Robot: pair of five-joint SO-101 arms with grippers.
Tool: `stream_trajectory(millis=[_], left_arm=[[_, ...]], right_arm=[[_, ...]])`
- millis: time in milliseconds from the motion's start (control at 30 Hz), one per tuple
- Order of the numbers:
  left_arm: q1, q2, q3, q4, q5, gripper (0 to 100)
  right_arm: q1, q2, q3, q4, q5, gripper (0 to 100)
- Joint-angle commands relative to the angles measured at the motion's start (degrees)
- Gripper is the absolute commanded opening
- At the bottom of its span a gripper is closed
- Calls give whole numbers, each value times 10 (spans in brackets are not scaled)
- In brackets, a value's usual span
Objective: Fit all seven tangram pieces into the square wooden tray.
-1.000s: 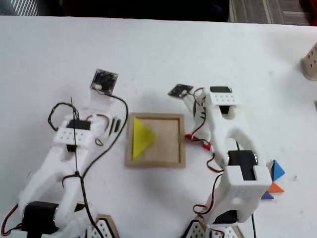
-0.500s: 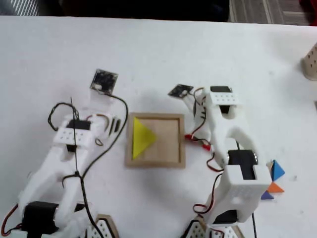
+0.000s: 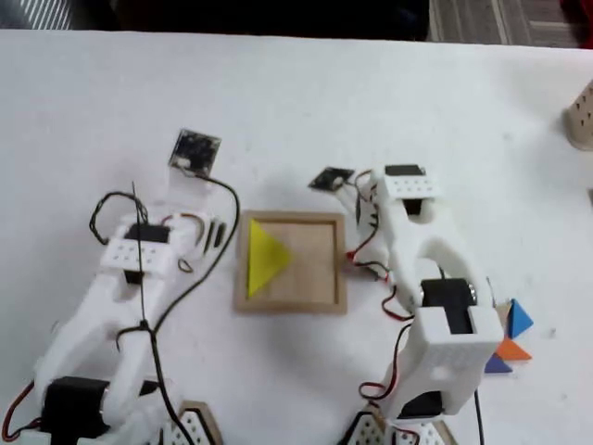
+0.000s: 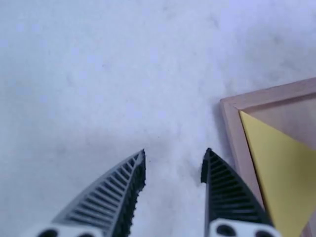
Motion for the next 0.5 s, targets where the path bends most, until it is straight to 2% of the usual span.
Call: stream_trajectory(millis=[0,133,267,400,467], left_arm=[[4,-26,-4,-8,-4,199],[6,-26,-4,-8,-4,199],[6,-26,-4,-8,-4,199],[6,-26,-4,-8,-4,199],[6,-26,-4,-8,-4,199]], right_arm=[[1,-1,3,10,-3,231],[3,-1,-1,5,-35,109],[3,-1,1,-3,-59,106],[2,-1,2,-3,-60,19],[3,-1,2,-3,-60,25]])
